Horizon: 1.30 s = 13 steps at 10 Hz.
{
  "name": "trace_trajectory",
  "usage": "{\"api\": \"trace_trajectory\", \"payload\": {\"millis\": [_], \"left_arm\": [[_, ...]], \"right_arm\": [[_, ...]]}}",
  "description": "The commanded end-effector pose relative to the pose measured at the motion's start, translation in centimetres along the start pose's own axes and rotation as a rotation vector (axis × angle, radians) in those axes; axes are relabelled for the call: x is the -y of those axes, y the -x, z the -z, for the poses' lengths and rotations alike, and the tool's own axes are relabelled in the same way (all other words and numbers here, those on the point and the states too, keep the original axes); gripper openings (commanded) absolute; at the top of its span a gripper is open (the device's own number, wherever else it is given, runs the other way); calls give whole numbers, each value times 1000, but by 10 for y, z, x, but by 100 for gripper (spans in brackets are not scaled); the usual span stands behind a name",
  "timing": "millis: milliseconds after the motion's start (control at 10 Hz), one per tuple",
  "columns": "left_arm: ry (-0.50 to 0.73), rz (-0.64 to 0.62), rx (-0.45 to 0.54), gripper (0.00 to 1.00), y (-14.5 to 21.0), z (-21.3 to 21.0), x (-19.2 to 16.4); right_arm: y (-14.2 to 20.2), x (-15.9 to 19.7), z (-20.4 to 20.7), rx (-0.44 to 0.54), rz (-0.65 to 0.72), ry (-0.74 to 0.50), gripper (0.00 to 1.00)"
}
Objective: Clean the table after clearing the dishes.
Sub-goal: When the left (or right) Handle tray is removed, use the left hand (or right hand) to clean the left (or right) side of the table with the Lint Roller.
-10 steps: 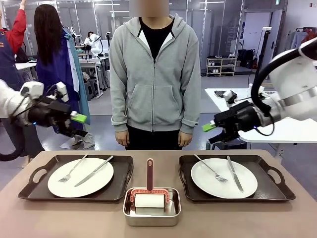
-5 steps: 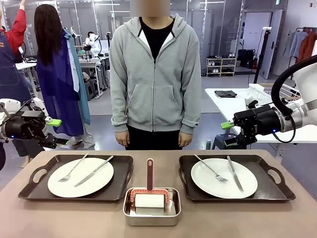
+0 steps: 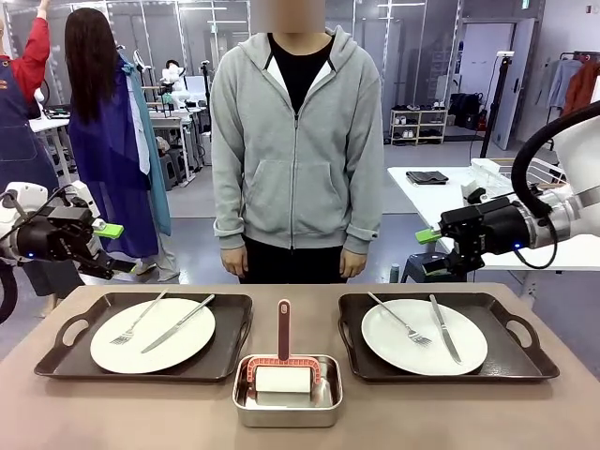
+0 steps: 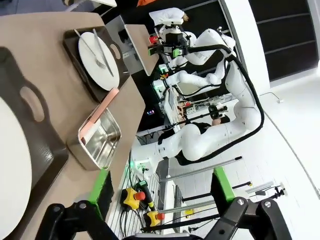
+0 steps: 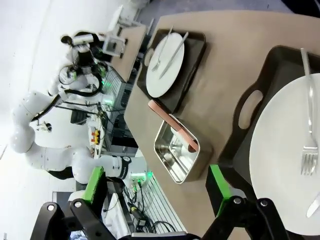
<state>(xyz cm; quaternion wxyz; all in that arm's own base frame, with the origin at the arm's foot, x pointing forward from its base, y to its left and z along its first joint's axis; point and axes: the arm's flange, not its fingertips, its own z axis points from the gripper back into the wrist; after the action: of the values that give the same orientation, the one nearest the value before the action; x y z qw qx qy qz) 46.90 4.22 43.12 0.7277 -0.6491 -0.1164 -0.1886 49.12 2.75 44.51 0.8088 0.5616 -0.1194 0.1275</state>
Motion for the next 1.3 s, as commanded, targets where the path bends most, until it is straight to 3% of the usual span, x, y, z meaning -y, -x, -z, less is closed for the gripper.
{"api": "trace_trajectory", "payload": {"millis": [0, 200, 500, 700, 900, 1000, 1100, 1200], "left_arm": [[18, -40, -16, 100, 16, -66, -11], [69, -76, 11, 100, 43, -135, -18], [43, -85, 213, 100, 100, -244, -33], [22, -114, 282, 100, 123, -300, -50], [26, -116, 239, 100, 133, -325, -61], [39, -105, 289, 100, 132, -326, -64], [17, -139, 285, 100, 137, -291, -67], [17, -139, 285, 100, 137, -291, -67]], "right_arm": [[7, 32, -78, 158, 98, -109, 100], [36, 59, -153, 317, 155, -115, 100], [104, 66, -234, 565, 156, -142, 100], [125, 87, -282, 632, 192, -131, 100], [126, 107, -308, 674, 223, -151, 100], [120, 112, -304, 692, 250, -123, 100], [139, 97, -306, 672, 243, -130, 100], [139, 97, -306, 672, 243, -130, 100]]}}
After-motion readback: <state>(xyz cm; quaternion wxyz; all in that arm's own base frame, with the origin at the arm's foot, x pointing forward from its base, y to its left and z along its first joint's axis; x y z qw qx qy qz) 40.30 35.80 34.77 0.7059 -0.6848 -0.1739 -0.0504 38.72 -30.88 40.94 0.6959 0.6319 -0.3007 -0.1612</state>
